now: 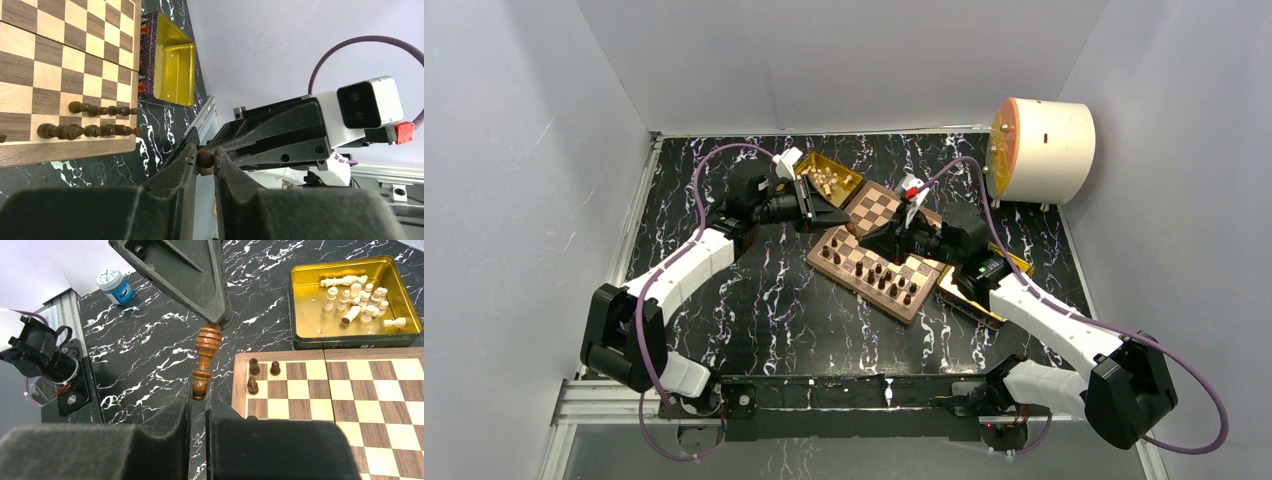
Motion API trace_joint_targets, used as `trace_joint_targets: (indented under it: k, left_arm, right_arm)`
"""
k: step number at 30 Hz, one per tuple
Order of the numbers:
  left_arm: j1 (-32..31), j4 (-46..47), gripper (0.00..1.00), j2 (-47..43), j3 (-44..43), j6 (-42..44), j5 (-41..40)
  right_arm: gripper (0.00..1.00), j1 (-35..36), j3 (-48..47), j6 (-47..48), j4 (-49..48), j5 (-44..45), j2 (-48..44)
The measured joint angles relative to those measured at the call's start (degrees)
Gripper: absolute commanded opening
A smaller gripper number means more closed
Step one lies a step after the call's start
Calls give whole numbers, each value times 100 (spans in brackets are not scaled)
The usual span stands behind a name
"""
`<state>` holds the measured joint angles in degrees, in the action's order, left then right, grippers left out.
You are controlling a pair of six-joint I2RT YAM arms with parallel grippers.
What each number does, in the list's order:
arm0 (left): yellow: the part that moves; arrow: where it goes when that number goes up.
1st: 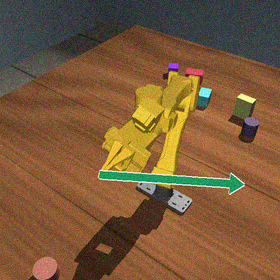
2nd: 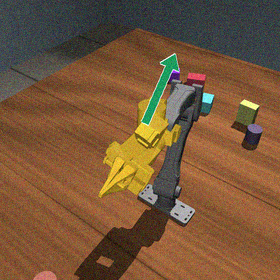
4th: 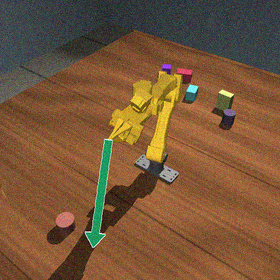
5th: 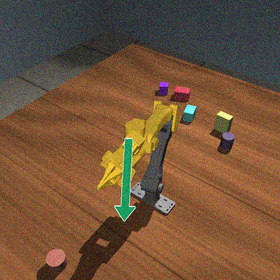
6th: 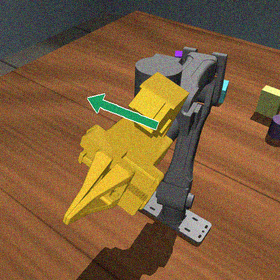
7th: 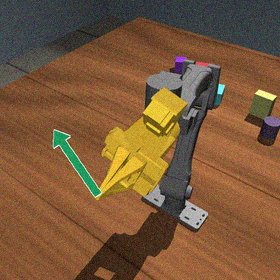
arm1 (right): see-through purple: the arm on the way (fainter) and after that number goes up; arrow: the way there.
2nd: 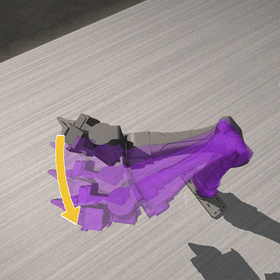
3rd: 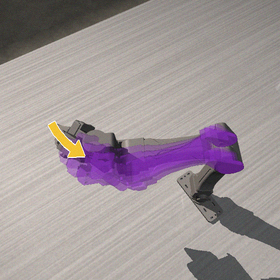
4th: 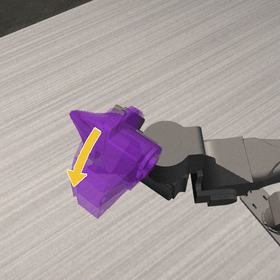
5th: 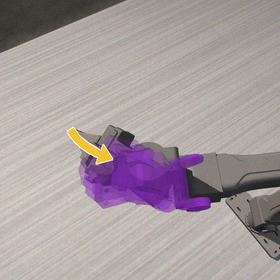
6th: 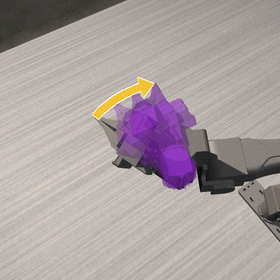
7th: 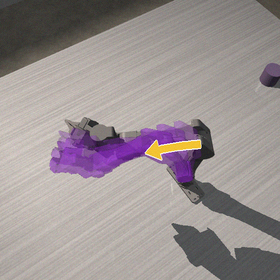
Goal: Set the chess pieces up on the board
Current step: Pick up the chess piece at the center of the board.
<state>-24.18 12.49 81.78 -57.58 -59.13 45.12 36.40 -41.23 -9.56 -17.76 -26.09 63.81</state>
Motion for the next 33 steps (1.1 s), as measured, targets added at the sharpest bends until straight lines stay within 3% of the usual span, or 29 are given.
trace_joint_targets:
  k: [4,10,21,33]
  left_arm:
    - [0,-35,7,2,0,-7,-24]
    - [2,282,4,-68,116,-492,-184]
    - [2,1543,2,-487,435,-1810,-573]
    - [2,2109,2,-562,660,-2297,-828]
  right_arm:
    - [45,0,7,-264,-39,103,-9]
    - [56,11,511,-1554,-772,774,-407]
    - [52,11,669,-4022,-1714,1637,-621]
    - [40,11,573,-4876,-2168,1698,-140]
